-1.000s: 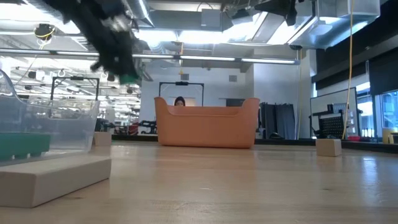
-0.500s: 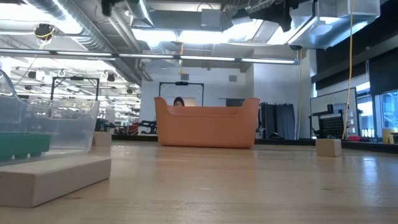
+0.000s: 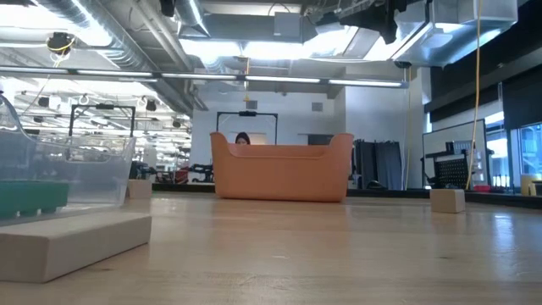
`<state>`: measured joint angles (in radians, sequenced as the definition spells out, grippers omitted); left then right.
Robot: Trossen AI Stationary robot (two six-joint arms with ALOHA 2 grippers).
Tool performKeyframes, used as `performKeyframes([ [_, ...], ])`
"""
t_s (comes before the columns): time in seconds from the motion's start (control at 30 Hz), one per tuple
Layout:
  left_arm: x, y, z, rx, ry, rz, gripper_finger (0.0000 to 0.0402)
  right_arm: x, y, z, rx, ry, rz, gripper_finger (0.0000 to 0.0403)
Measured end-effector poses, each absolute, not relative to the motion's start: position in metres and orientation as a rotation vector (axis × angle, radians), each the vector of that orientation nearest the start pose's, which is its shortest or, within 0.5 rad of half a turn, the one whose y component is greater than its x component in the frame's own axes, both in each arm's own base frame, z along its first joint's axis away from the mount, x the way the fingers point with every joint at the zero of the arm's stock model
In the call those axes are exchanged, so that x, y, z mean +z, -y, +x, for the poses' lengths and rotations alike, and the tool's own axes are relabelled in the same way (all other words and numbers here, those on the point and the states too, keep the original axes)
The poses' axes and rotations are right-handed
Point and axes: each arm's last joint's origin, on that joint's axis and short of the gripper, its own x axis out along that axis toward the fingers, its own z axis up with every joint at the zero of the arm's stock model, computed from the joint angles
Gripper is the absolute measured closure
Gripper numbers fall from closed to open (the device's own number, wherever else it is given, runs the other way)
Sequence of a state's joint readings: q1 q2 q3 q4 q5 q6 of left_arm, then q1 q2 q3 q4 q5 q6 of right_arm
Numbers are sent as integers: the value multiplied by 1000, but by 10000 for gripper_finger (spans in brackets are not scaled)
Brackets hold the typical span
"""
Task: Sort & place blocks by color
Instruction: Put the top green game piece into the transparent bin
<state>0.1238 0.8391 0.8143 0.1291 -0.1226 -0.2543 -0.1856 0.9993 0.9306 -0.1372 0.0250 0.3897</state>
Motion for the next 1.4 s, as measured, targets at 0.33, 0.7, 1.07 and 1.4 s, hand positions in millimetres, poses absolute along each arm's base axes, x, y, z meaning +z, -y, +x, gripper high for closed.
performKeyframes([
  [0.33,364,-25,182,179,128,-248,274,350,41,217,-246,-154,404,152],
  [0.7,322,10,182,-11,-356,-521,274,349,41,217,-246,-157,401,152],
  [1.07,259,99,180,-101,-990,-557,274,349,41,217,-247,-162,398,152],
  [1.4,197,125,194,-20,-1295,-200,274,349,41,217,-247,-166,396,152],
])
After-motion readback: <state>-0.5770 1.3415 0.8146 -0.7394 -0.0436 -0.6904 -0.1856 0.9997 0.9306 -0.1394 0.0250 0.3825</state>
